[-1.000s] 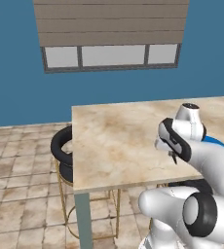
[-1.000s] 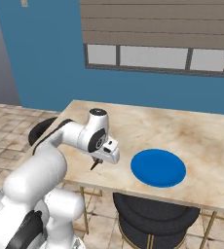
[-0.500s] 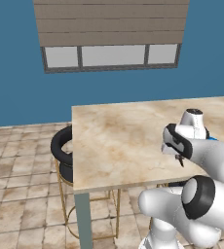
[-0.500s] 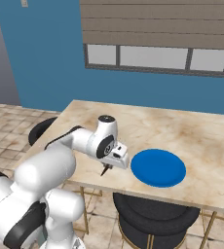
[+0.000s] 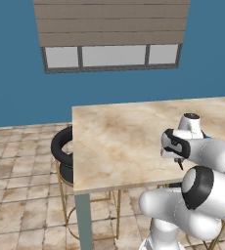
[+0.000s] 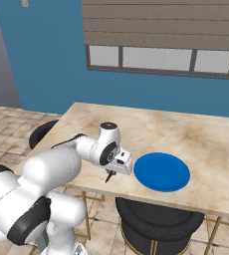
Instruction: Take the fork and place it on the left side of the plate. Then take the spoon and place it on the right side of the plate. Make sure they're directly next to the plate.
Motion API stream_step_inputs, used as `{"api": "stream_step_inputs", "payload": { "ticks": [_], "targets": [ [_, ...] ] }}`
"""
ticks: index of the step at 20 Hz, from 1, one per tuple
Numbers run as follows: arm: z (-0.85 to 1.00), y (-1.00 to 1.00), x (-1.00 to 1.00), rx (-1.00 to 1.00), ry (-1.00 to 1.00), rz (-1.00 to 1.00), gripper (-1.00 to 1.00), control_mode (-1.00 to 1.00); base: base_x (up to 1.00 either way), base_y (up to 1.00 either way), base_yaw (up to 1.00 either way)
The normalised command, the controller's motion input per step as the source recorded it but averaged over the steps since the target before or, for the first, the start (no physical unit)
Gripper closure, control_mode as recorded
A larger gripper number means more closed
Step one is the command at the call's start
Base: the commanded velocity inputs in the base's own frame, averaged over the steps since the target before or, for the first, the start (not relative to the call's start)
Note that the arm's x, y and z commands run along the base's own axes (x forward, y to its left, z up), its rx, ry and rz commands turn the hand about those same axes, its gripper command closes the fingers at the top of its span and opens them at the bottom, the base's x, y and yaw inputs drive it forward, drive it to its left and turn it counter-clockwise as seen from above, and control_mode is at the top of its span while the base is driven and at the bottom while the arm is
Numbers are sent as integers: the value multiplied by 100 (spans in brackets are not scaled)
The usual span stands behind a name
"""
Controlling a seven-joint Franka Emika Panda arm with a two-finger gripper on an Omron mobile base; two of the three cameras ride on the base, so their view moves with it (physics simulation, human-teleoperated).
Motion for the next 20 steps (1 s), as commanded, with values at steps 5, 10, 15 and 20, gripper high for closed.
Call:
{"api": "stream_step_inputs", "payload": {
  "ticks": [5,10,15,20],
  "targets": [
    [-16,-1,11,0,0,5,100,-100,0,0,0],
    [-13,-5,12,0,0,5,100,-100,0,0,0],
    [-9,-8,3,0,0,3,100,-100,0,0,0],
    [-9,-8,1,0,0,0,100,-100,0,0,0]
  ]
}}
